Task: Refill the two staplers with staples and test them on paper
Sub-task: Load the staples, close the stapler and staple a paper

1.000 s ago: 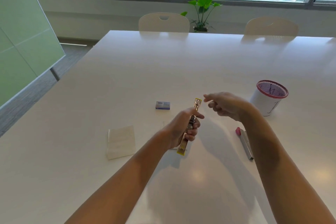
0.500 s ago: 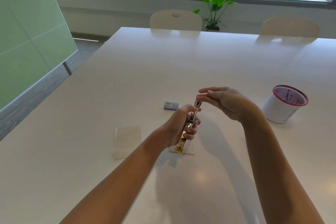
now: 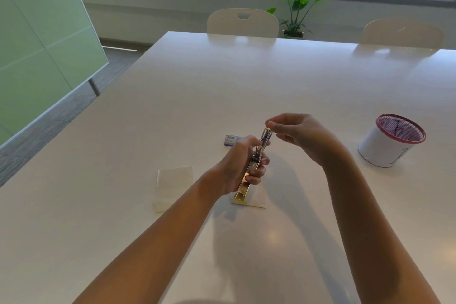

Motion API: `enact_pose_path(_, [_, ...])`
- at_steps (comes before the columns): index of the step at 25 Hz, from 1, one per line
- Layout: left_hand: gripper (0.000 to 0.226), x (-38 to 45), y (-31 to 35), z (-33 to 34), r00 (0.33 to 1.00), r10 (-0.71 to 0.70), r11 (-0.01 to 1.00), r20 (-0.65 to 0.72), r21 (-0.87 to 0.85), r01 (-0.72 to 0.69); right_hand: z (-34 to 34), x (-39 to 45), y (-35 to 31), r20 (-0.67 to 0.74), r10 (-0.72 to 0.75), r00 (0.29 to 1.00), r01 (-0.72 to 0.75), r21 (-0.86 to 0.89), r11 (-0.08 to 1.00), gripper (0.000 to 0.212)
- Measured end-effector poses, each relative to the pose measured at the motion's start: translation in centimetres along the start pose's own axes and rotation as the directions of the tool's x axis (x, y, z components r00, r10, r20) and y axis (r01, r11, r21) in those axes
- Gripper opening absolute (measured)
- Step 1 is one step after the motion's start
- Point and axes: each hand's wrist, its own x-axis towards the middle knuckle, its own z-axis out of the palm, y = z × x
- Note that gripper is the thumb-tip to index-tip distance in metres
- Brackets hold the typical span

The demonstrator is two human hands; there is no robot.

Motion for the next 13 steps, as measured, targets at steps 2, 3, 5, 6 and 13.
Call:
enact_pose_path(2, [0.029, 0.02, -0.02, -0.07, 1.000, 0.007, 1.000, 0.005, -0.013, -0.006, 0.36, 0.09, 0.18, -0.014, -0.035, 0.999, 0.034, -0.099, 0.995, 0.016])
enact_pose_path(3, [0.029, 0.00, -0.02, -0.09, 1.000, 0.013, 1.000, 0.010, -0.018, -0.013, 0.50, 0.09, 0.24, -0.011, -0.043, 0.999, 0.042, -0.100, 0.994, 0.014])
enact_pose_path(5, [0.030, -0.07, 0.00, -0.21, 0.999, 0.030, 0.999, 0.023, -0.030, -0.029, 0.60, 0.13, 0.46, -0.006, -0.078, 0.997, 0.076, -0.126, 0.989, 0.012])
enact_pose_path(6, [0.031, -0.11, 0.04, -0.26, 0.999, 0.036, 0.999, 0.032, -0.036, -0.035, 0.52, 0.20, 0.60, -0.005, -0.104, 0.995, 0.102, -0.164, 0.981, 0.013])
enact_pose_path(13, [0.021, -0.51, 0.16, -0.37, 0.999, 0.035, 0.999, 0.039, -0.035, -0.034, 0.05, 0.27, 0.84, 0.032, -0.207, 0.978, 0.209, -0.237, 0.949, 0.006])
